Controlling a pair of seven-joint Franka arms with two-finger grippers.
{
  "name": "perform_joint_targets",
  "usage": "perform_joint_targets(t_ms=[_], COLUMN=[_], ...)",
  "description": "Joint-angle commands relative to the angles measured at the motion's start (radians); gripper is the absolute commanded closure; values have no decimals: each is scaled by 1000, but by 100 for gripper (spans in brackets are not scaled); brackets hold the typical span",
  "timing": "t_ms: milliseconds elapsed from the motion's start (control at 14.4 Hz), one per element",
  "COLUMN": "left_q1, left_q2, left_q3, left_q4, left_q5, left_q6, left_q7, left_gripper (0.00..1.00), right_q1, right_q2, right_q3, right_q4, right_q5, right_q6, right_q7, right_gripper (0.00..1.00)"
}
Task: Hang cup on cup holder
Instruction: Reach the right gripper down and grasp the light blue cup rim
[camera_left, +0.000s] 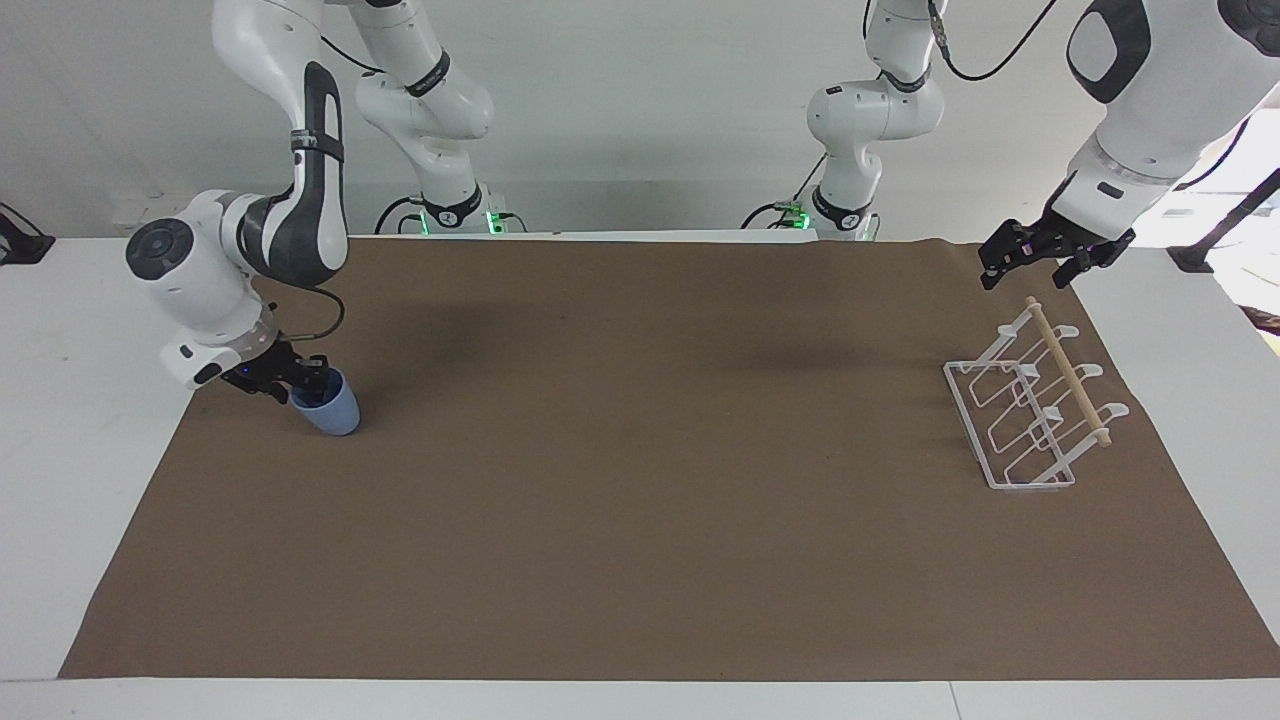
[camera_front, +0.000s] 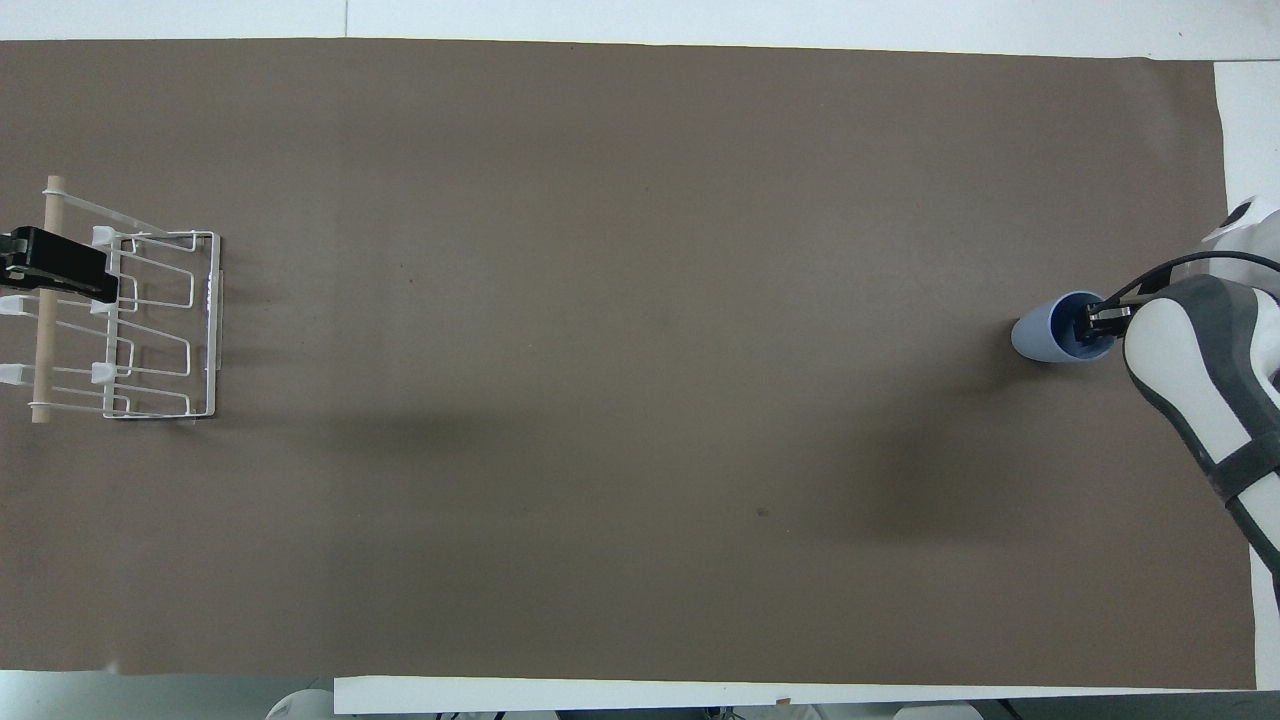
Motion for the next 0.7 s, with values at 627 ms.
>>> perform_joint_targets(t_ms=[627], left_q1=[6], left_q2=[-21], left_q3=[-8], left_q4=[-30], left_q5=[-6], left_q6=[6], left_q7=[-17], left_gripper=[0], right_q1=[19], right_q2=[-80], right_q3=[53], right_q4=[209], right_q5=[345], right_q6=[-459], right_q7=[-172], right_gripper=[100])
